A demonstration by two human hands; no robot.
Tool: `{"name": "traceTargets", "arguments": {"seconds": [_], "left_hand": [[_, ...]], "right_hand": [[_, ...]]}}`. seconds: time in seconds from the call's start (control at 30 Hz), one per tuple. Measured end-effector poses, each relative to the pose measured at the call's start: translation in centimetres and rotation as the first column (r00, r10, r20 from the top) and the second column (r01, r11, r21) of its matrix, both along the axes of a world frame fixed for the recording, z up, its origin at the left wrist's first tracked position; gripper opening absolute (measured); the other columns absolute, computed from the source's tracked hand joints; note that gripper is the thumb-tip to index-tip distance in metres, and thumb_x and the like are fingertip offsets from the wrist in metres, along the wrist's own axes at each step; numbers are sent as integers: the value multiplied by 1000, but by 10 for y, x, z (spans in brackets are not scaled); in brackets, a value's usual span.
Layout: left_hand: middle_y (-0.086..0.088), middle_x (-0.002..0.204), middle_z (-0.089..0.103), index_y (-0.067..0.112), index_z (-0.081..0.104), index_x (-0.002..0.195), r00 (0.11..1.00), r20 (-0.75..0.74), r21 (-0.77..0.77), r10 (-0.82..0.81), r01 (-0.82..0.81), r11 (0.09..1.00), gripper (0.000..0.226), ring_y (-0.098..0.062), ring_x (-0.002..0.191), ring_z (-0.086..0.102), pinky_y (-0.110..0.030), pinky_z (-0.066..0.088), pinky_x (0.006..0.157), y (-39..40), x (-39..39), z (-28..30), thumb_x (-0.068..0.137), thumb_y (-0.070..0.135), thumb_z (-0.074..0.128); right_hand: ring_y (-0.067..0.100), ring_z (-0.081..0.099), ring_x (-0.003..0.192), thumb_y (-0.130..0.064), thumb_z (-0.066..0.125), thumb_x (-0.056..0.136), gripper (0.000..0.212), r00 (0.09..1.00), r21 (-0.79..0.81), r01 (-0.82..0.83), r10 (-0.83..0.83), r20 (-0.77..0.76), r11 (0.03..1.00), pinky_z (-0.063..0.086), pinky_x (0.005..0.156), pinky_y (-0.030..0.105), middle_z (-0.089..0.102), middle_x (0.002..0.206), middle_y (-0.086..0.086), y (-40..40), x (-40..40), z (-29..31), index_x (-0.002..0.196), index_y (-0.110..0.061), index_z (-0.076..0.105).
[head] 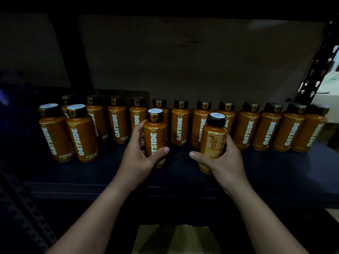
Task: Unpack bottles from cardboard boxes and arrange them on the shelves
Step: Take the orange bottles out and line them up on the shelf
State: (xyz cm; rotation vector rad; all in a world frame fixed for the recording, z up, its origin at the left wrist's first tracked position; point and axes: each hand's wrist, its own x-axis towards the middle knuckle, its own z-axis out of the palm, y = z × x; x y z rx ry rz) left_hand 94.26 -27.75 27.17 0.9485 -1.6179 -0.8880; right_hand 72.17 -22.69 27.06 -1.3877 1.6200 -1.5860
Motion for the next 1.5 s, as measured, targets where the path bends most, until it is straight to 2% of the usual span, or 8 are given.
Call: {"name": "traceTargets", "arguments": {"seconds": [0.1, 0.27, 0.43, 0.77, 0.97, 1.13, 1.3, 1.5], "left_hand": [[26, 135, 42, 43, 25, 152, 1000, 1, -2, -1, 1, 1000, 98, 13, 116, 45, -16, 43, 90, 1, 0, 1, 71, 40, 80], [33, 128, 42, 43, 25, 152, 1000, -2, 0, -2, 2, 1000, 95, 15, 113, 46, -13, 43, 87, 0, 0, 1, 76, 34, 81], [29, 131, 42, 42, 26, 152, 1000, -4, 2, -3, 3, 1000, 94, 13, 115, 47, -15, 44, 90, 0, 0, 0, 77, 31, 81], [29, 131, 42, 43, 25, 151, 1000, 7, -12, -6, 6, 1000, 93, 15, 114, 46, -15, 43, 90, -2, 0, -1, 77, 32, 81], [18, 141, 42, 41, 25, 154, 1000, 1, -6, -9, 9, 1000, 93, 14, 114, 45, -15, 44, 89, -2, 0, -1, 81, 26, 81], [22, 138, 43, 40, 25, 154, 1000, 3, -9, -9, 9, 1000, 92, 18, 112, 45, -12, 44, 87, -1, 0, -1, 82, 25, 80], [26, 133, 42, 43, 24, 152, 1000, 6, -2, -9, 9, 1000, 91, 18, 110, 45, -11, 43, 86, -2, -1, -1, 83, 25, 81], [34, 126, 41, 46, 26, 147, 1000, 17, -6, -4, 4, 1000, 87, 29, 102, 46, -3, 45, 78, -3, -1, -2, 83, 23, 80]], "right_hand": [[10, 59, 119, -61, 94, 46, 103, 1000, 11, -1, 1, 24, 1000, 52, 99, 41, 60, 130, -11, 0, -1, 2, 135, -40, 49], [13, 59, 118, -5, 86, 71, 87, 983, 48, -137, 130, 133, 989, 47, 104, 42, 63, 127, -7, 1, -8, 6, 142, -34, 45], [5, 67, 102, 13, 71, 78, 64, 973, 27, -157, 149, 179, 987, 52, 96, 35, 69, 112, -7, 3, -12, 8, 122, -31, 58], [7, 59, 116, 5, 80, 74, 78, 982, 44, -181, 177, 67, 983, 48, 105, 39, 61, 126, -11, 2, -10, 7, 132, -37, 48], [-8, 55, 108, -12, 91, 67, 90, 990, 41, -140, 140, 6, 989, 45, 87, 16, 55, 125, -22, 3, -12, 9, 143, -27, 45], [6, 49, 126, -33, 93, 64, 102, 996, 5, -25, 25, -90, 1000, 46, 102, 34, 50, 140, -14, -1, -6, 4, 148, -29, 37], [12, 56, 125, -1, 81, 78, 84, 984, 41, -176, 175, 23, 983, 47, 109, 45, 57, 137, -7, -1, -17, 10, 146, -29, 41], [-13, 56, 103, -21, 92, 68, 76, 988, 2, -94, 93, -123, 996, 45, 83, 9, 56, 120, -24, -1, -17, 8, 129, -35, 48]]}}
